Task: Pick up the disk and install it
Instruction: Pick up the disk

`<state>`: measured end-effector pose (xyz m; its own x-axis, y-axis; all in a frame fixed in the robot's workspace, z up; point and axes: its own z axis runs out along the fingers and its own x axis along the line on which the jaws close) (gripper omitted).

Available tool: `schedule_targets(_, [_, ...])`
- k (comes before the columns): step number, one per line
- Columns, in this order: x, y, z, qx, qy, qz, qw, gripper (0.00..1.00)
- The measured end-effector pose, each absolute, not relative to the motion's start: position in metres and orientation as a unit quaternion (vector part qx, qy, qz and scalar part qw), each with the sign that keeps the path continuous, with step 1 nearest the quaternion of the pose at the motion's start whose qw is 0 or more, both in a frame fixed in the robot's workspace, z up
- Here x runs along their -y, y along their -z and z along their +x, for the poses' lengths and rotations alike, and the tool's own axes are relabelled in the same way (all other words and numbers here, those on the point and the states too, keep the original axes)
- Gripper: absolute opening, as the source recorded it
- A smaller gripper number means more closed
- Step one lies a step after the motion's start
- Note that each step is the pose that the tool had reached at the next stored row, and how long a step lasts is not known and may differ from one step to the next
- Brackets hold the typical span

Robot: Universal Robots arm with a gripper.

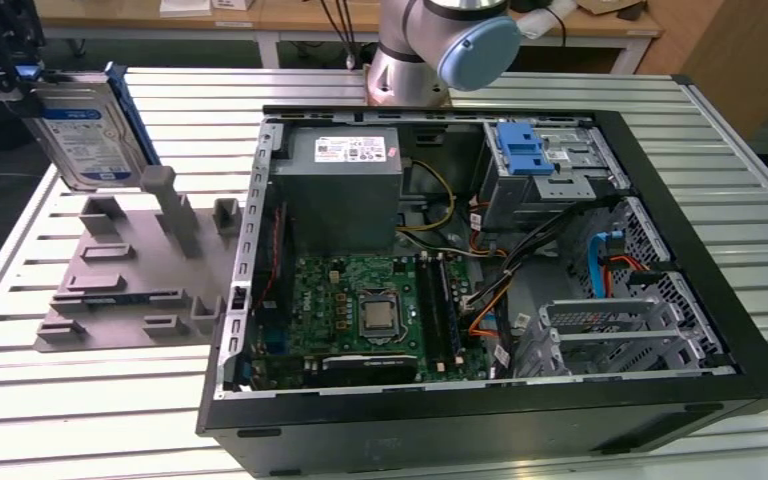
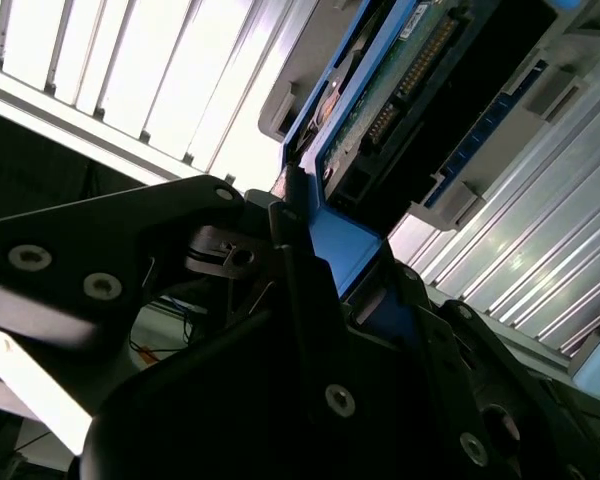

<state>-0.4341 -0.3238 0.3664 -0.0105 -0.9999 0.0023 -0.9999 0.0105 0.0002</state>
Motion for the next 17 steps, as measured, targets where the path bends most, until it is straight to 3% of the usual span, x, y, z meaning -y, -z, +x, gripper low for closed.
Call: schedule_targets(17, [0.3238, -0.3733, -0.4341, 0.711, -0.001, 0.703, 0.001, 0.36])
